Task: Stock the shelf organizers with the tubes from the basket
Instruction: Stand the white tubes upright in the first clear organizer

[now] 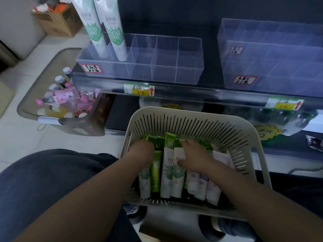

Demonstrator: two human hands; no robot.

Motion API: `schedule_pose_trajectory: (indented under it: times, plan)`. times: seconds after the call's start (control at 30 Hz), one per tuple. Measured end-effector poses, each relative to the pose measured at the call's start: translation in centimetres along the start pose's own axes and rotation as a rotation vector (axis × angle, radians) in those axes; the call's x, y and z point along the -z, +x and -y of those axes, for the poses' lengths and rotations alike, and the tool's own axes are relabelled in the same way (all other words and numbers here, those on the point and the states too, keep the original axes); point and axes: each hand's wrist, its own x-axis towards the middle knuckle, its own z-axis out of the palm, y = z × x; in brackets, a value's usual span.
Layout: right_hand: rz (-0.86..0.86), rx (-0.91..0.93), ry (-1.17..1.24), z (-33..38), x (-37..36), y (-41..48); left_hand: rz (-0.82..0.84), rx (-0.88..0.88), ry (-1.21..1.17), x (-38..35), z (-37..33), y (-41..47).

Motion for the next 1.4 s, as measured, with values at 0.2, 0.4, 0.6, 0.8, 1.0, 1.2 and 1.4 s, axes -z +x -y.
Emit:
schedule_pose_trajectory:
  times: [0.2, 0.4, 0.6, 0.8, 1.0, 1.2, 1.4]
  plan:
    - [0.093, -0.032, 0.008, -0.4, -0.6, 1.3, -0.023, 0.006, 0.144, -0.4, -0.3, 0.5]
    - [0.076, -0.049, 0.047, -0.5, -0.6, 1.5, -0.098, 0.031, 0.168, 0.0, -0.7, 0.3]
    - [-0.016, -0.017, 0.124, -0.3, -0.2, 0.3, -0.095, -0.005, 0.066, 0.4, -0.5, -0.5]
    - [-0.064, -0.018, 0.263, 0.3, 0.5, -1.7, -0.09, -0.019, -0.017, 0.9, 0.3, -2.1]
    - [-0.087, -0.046, 0.396, 0.8, 1.5, -3.5, -0.106, -0.037, -0.069, 1.9, 0.7, -4.3]
    - [-0.133, -0.02, 0.413, 1.3, 2.9, -5.6, -0.206, -0.092, -0.073, 3.1, 0.0, -6.8]
    - [-0.165, 0.013, 0.416, 2.1, 5.9, -6.6, -0.368, -0.109, -0.179, 5.4, 0.5, -9.3]
